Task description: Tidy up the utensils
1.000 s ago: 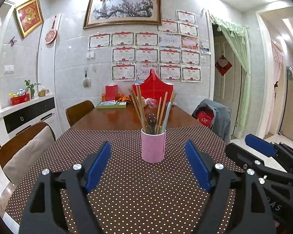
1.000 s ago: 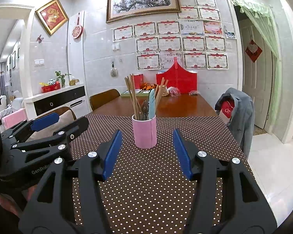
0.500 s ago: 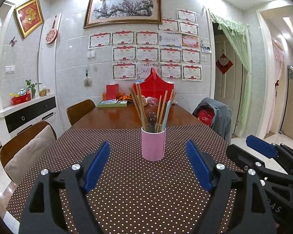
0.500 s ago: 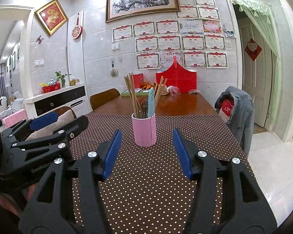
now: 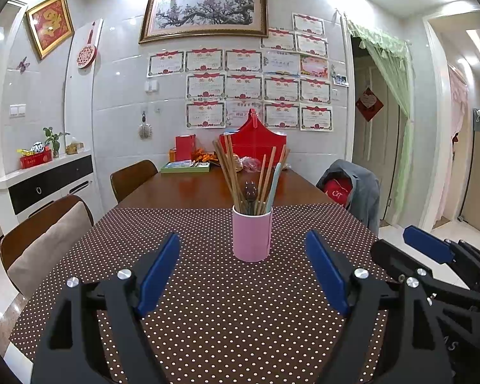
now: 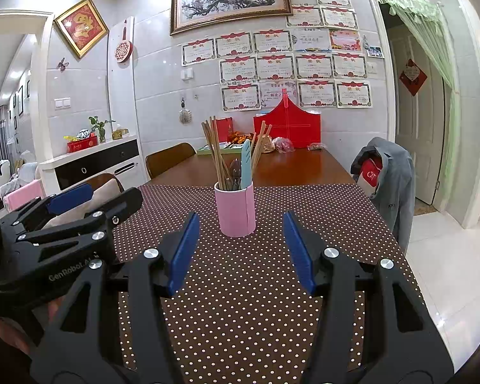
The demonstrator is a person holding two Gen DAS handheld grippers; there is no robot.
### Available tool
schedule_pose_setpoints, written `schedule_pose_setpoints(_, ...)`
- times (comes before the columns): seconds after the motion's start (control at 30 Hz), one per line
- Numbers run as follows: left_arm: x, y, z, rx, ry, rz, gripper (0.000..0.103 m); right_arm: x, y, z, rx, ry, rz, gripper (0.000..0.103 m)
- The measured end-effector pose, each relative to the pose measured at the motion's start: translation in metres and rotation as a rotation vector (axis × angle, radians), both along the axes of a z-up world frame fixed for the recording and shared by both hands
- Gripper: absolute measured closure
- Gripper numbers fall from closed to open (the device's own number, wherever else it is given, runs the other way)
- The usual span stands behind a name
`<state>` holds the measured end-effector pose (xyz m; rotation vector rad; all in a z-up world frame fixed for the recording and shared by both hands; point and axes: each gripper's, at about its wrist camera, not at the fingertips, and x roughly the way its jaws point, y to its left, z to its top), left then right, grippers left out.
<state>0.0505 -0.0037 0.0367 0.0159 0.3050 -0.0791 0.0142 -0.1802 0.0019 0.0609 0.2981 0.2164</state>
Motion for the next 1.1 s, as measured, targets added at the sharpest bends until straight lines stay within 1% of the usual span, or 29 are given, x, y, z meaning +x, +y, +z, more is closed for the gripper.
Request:
schedule_pose_setpoints(0.1, 0.0016, 0.0011, -0.0016, -0.004, 0.020, -0.006, 0.022, -0.0004, -0.0012, -0.0004, 0.006, 0.003, -0.006, 0.049)
schedule_pose_setpoints(0.2, 0.0015, 0.0013, -0.0025, -0.005, 0.022, -0.003, 0.021, -0.0007, -0.0009, 0.0000, 0.007, 0.003, -0.007, 0.049)
schedule_pose_setpoints(0.7, -0.0009, 0.0035, -0.0040, -0.025, 0.030, -0.006, 0.019, -0.0019, 0.0001, -0.0001, 0.006, 0.009, -0.003, 0.049)
schedule_pose_setpoints(1.1, -0.0007, 0.0029, -0.0051, -0.017, 0.033, -0.004, 0.019, -0.0026, 0.0018, -0.0043, 0.013, 0.023, 0.001, 0.049)
